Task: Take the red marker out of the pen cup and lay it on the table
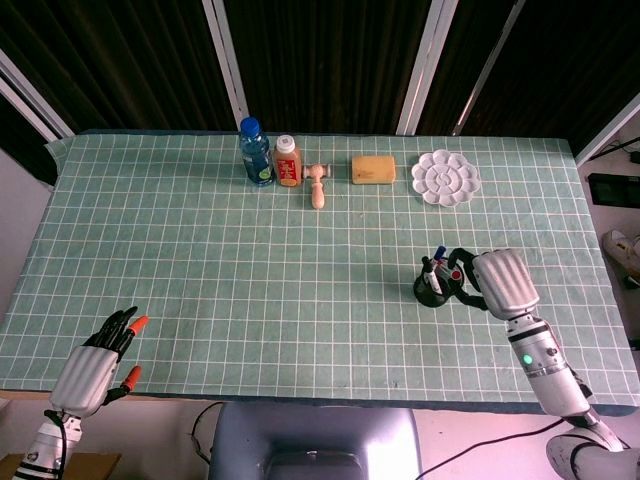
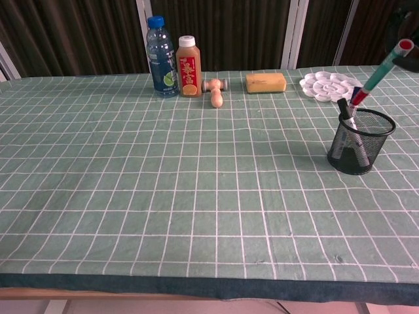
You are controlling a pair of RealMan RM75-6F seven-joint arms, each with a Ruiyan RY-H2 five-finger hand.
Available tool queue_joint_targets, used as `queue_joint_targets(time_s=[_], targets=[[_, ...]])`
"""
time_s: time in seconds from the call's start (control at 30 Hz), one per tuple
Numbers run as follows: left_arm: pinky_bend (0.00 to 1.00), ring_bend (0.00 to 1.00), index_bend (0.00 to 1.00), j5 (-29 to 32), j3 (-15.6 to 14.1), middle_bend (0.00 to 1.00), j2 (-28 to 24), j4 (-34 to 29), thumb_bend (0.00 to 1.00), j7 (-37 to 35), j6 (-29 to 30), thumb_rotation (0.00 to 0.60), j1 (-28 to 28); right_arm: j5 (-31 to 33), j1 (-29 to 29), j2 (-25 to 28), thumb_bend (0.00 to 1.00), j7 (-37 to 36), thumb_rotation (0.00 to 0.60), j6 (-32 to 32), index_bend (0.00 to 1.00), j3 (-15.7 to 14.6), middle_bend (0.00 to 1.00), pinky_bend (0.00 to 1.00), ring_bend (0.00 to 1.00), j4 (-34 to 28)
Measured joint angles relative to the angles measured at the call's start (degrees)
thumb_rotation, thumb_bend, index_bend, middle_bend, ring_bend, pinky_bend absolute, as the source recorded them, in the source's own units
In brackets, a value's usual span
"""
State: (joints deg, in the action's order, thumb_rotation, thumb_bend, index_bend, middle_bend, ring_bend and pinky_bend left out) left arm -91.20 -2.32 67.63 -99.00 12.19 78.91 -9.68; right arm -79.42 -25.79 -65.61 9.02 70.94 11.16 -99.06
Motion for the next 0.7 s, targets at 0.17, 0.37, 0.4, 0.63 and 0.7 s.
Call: queue_joint_targets(time_s=[0.17,0.37,0.4,0.63,0.7], targets=[[0.35,0.04,0.11,-0.20,-0.05,0.00,-0.04,-0.01,0.39,-0.17,0.13,0.600,0.02,-1.14,-2.17,-0.99,0.94,0.59,0.600,0.99,0.87,2.62,1.00,1.00,1.00,-0.83],[0.35,0.04,0.11,-0.24,-0.01,0.00,-0.26,0.05,0.39,-0.88,0.30,0.600,0.03,1.74,-6.99,-8.66,0.94,6.88,0.600,-0.98,0.87,4.79,1.00,1.00,1.00,6.31],[0.35,0.04,0.11,-0.26,0.00,0.00,-0.31,0.08,0.39,-1.05,0.37,0.600,0.05,2.45,-7.81,-10.04,0.94,8.11,0.600,-1.53,0.87,5.01,1.00,1.00,1.00,8.05],[0.35,0.04,0.11,-0.12,0.01,0.00,-0.42,0.25,0.39,-1.46,0.00,0.600,-0.10,7.94,-13.83,-21.45,0.94,15.93,0.600,-6.31,0.87,5.76,1.00,1.00,1.00,24.81],[0.35,0.04,0.11,0.19,0.09,0.00,-0.39,0.29,0.39,-1.50,-0.23,0.600,-0.19,9.05,-15.50,-24.90,0.93,16.98,0.600,-7.84,0.87,5.74,1.00,1.00,1.00,30.44]])
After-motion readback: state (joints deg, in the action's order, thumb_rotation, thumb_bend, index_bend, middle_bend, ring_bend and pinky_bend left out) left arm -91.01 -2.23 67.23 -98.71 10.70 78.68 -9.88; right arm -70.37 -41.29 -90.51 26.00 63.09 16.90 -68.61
